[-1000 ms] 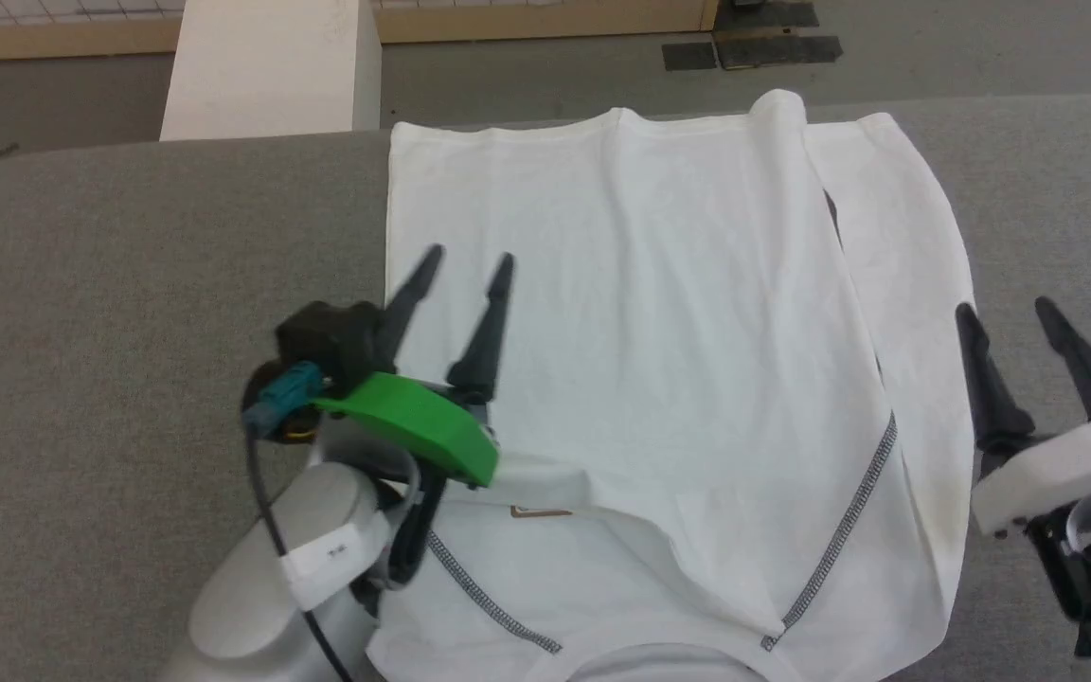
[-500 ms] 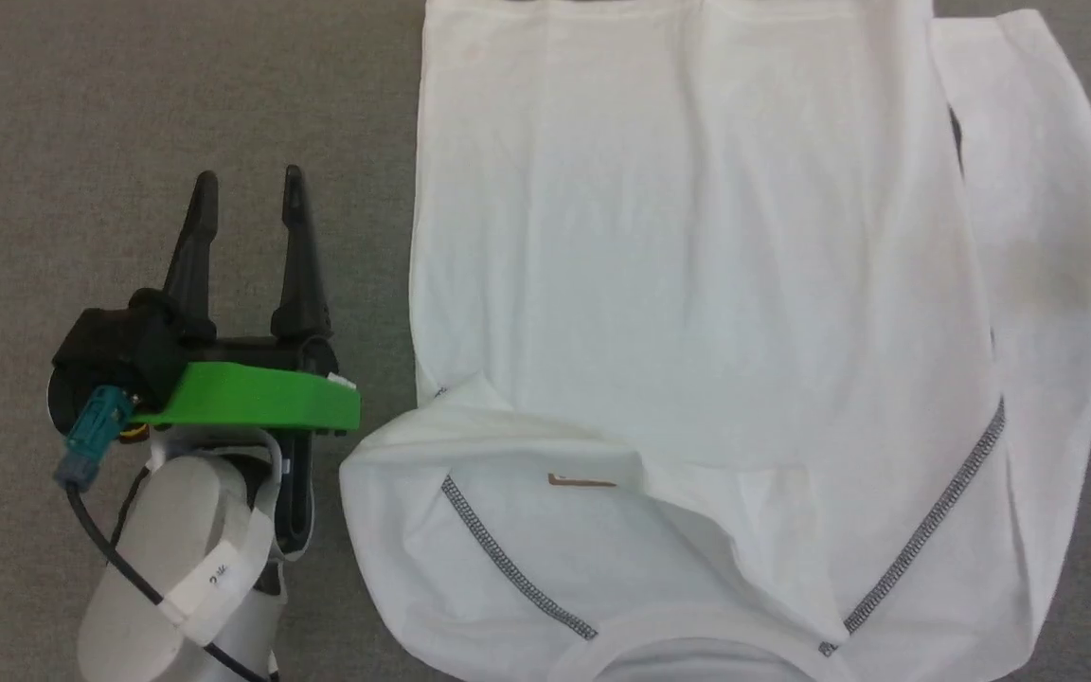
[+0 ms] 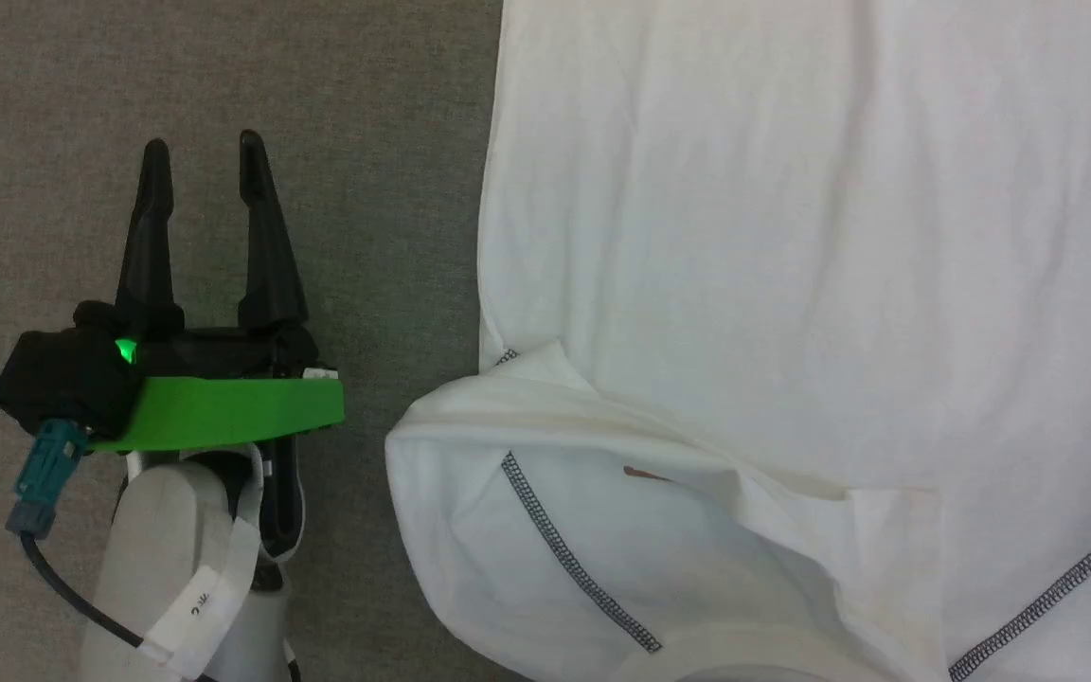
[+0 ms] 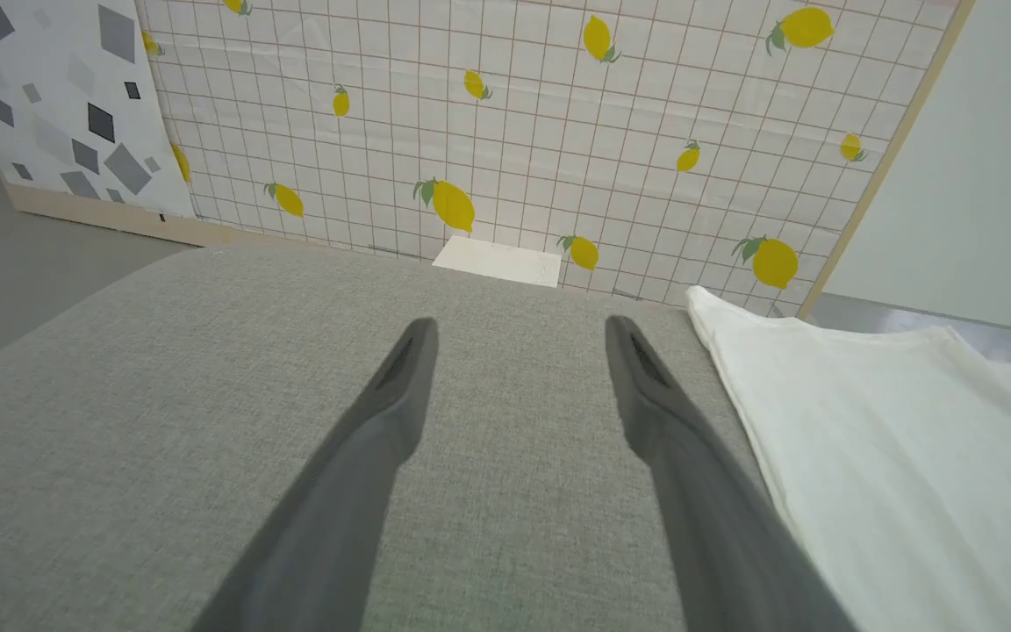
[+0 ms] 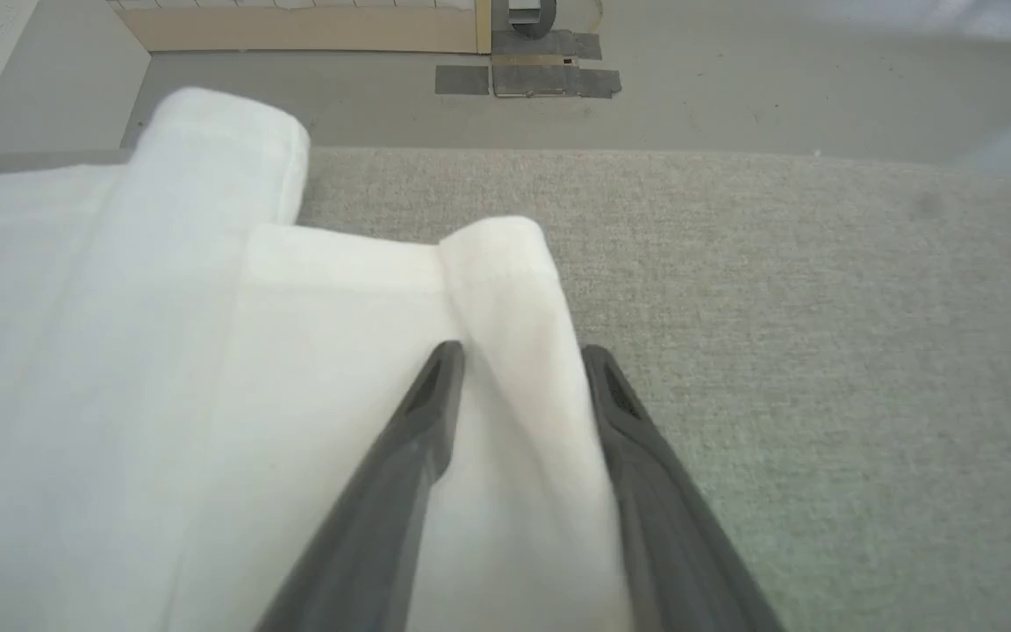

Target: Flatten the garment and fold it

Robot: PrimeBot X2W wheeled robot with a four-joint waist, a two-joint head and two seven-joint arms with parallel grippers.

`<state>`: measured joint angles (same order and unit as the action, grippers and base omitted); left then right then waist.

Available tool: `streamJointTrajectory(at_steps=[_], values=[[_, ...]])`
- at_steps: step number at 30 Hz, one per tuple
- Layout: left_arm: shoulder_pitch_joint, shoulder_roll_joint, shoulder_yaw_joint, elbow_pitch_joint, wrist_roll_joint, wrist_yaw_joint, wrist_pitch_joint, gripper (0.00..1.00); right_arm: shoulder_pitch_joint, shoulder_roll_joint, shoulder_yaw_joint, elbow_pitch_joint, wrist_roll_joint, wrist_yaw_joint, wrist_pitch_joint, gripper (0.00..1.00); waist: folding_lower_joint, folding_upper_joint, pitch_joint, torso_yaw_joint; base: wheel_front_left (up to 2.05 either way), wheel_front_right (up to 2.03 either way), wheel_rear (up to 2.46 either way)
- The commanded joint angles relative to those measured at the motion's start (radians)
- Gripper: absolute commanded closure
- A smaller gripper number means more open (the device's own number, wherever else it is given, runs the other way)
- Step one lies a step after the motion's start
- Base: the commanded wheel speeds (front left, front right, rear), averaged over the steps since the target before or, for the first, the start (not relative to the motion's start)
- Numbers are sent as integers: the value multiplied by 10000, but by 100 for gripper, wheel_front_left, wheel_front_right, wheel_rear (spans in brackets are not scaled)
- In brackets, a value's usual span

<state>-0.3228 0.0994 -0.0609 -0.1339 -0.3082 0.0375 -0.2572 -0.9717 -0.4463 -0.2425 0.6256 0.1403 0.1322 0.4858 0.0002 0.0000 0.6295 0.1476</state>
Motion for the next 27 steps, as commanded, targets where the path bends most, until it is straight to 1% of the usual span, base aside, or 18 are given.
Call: streamJointTrajectory(at_steps=[1, 5, 10, 14, 20, 23, 27], values=[[168, -76, 95, -26, 175, -87, -45, 0, -115, -30, 2, 56, -108, -15, 95, 100, -2, 0, 239, 229, 0, 0, 0], [263, -235, 266, 88, 321, -279, -45, 0, -31, -33, -124, -117, -118, -15, -115, 100, -2, 0, 62, 148, 0, 0, 0], [380, -350, 395, 371, 487, -484, -45, 0, 617, 37, -564, -574, 130, -15, -1151, 100, -2, 0, -589, -71, 0, 0, 0], [603, -394, 628, 558, 576, -585, -45, 0, 1533, 168, -662, -1196, 454, -15, -1843, 100, -2, 0, -1368, -397, 0, 0, 0], [1110, -414, 853, 921, 764, -779, -45, 0, 3426, 393, -835, -2816, 837, -15, -2424, 100, -2, 0, -2650, -812, 0, 0, 0], [1370, -414, 961, 1091, 787, -859, -45, 0, 4328, 617, -881, -3841, 884, -15, -2385, 100, -2, 0, -3199, -955, 0, 0, 0], [1705, -399, 1033, 1285, 806, -950, -45, 0, 5505, 990, -733, -5497, 970, -15, -2078, 100, -2, 0, -3797, -1048, 0, 0, 0]])
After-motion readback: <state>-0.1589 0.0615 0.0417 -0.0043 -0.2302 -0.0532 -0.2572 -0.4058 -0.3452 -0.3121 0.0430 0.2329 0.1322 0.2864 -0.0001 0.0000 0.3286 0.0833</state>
